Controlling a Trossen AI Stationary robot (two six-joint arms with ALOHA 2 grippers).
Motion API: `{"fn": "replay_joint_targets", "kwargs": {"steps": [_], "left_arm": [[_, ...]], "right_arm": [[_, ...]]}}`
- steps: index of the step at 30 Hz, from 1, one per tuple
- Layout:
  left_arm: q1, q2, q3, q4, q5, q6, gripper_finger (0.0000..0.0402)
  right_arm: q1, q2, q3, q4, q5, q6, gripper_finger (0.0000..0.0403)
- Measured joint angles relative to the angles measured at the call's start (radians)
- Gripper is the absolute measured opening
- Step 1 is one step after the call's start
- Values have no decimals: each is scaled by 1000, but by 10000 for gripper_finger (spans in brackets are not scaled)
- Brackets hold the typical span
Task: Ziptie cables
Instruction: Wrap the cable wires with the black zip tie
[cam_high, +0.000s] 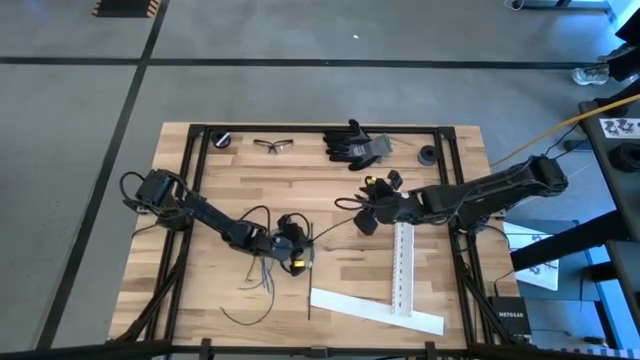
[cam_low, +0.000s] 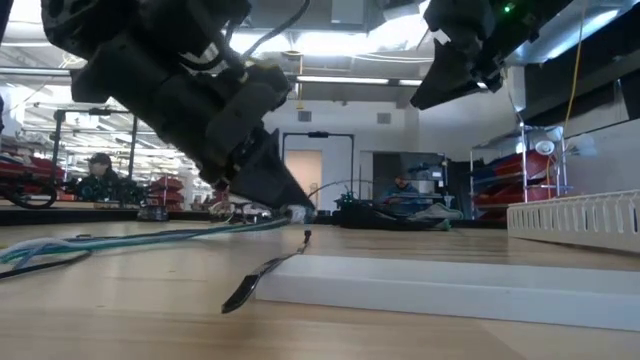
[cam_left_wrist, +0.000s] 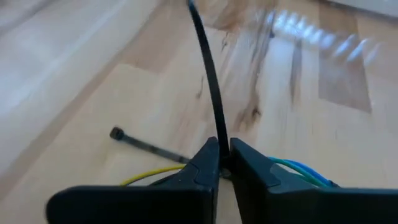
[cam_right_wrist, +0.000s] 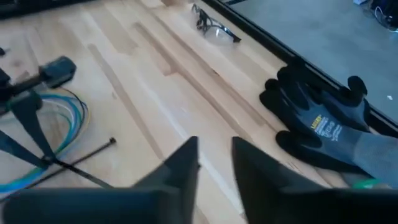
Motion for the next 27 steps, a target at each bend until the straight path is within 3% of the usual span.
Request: {"fn": "replay_joint_targets", "kwargs": {"steps": [5,10,17,22,27], "left_arm": [[32,-12,24,-9,63,54,77],[52,-107,45,-74,151,185,142],[59,-241,56,-330,160,343,187],[81,-209,56,-394,253,416,191],[110,-128,55,-395,267,500,185]], "right_arm": [[0,0,0,-1,-8,-1,189],[0,0,0,-8,-15,0,245],[1,13,-4,1,-22,54,259],[1,65,-32,23,-53,170,260],[25,173,-34,113,-155,225,260]]}}
